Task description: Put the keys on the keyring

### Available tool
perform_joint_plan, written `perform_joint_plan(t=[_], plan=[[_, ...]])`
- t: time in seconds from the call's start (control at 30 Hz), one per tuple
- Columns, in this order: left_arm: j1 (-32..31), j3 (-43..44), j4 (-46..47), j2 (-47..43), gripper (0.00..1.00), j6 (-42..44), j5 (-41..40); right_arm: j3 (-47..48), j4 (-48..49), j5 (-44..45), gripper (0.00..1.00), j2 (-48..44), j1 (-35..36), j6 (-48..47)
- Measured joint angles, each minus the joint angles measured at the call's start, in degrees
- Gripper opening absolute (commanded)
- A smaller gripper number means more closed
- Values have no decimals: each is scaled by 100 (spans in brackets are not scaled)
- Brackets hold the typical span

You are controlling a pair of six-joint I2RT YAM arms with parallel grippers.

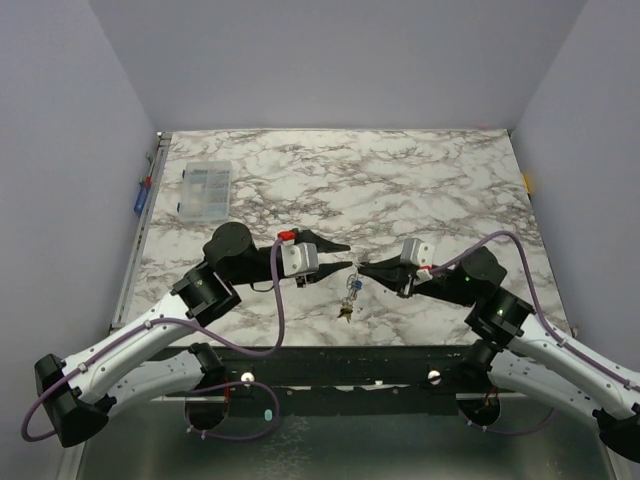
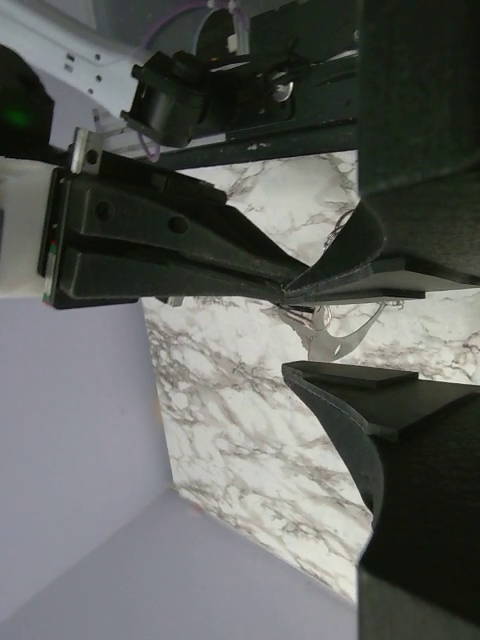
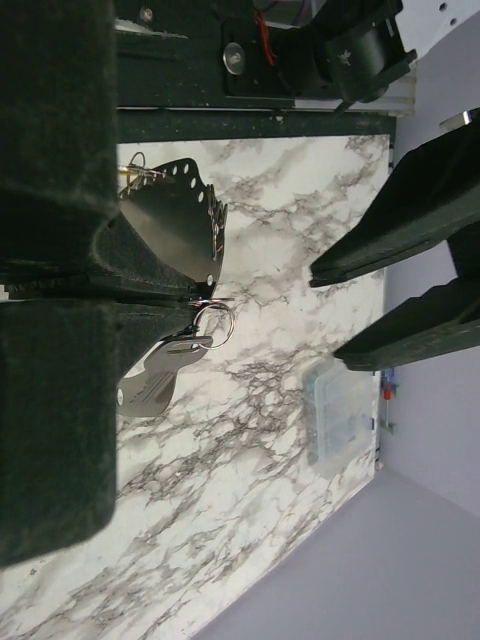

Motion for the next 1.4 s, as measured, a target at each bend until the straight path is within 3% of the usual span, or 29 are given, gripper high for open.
perform_joint_plan(t=[0.37,0.97,1.23,1.4], plan=[[0,162,-367,442,34,398,680,76,-306,-140,1,-334,0,-85],[-37,310,-400,688,29,474,769,79,-376,-219,1,-297,-2,-125],[-114,293,-439,715,39,525,758,94,-374,-243,0,-229,0,-125],[-151,282,-435,721,30,601,715,109,-376,-282,1,-203,0,-122]])
